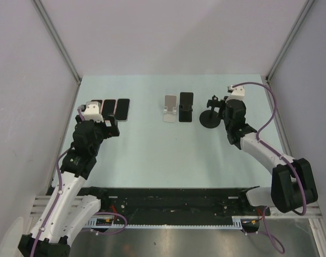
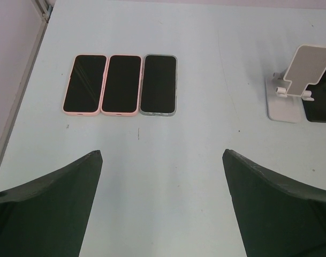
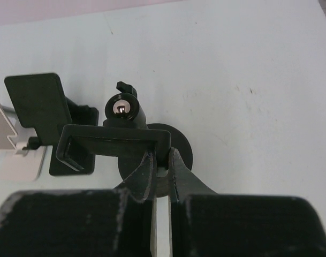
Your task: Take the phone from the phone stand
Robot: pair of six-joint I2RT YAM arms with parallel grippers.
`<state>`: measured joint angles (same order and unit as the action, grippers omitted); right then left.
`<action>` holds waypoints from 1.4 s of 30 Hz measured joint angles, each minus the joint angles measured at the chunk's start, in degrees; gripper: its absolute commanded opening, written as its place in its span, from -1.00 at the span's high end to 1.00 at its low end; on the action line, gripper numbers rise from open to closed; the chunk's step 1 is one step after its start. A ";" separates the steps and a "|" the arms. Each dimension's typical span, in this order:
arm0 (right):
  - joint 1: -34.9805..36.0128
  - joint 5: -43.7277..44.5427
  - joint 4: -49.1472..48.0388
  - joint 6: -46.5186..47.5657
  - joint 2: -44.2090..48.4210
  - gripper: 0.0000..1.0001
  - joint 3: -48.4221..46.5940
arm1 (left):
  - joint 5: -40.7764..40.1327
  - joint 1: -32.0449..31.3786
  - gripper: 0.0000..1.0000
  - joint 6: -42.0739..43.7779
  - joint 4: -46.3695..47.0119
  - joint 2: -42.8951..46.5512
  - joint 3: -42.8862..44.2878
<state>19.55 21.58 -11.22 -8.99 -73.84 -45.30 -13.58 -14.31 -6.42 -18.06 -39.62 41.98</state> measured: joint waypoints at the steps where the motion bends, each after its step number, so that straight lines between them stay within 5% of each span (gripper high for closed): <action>1: -0.90 -1.18 -1.46 -0.11 -1.33 1.00 -0.46 | -0.11 -0.04 -1.00 0.02 0.00 0.02 -0.02; 19: -4.15 -14.32 -10.56 0.24 -12.41 1.00 -6.32 | -0.39 -0.20 -1.00 0.46 0.00 0.04 -0.04; 21: -4.20 -14.58 -10.38 0.55 -12.44 0.70 -6.45 | -0.39 -0.20 -1.00 0.46 0.00 0.07 -0.04; 22: -4.20 -14.62 -10.23 0.76 -12.44 0.34 -6.54 | -0.37 -0.20 -1.00 0.46 0.00 0.09 -0.04; 25: -4.20 -15.02 -10.25 1.42 -12.41 -0.22 -6.82 | -0.37 -0.22 -1.00 0.46 0.00 0.37 -0.04; 34: -4.20 -15.63 -8.68 2.80 -6.78 -0.91 -8.00 | 0.11 -0.22 -1.00 0.46 0.00 1.38 -0.04; 42: -4.20 -11.19 -0.22 3.32 9.73 -0.99 -8.15 | 0.76 -0.31 -1.00 -0.28 -0.02 3.91 -0.04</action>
<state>15.35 10.39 -11.44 -5.67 -64.12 -53.45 -12.82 -14.61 -6.70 -18.09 -35.70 41.93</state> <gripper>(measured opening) 0.993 0.996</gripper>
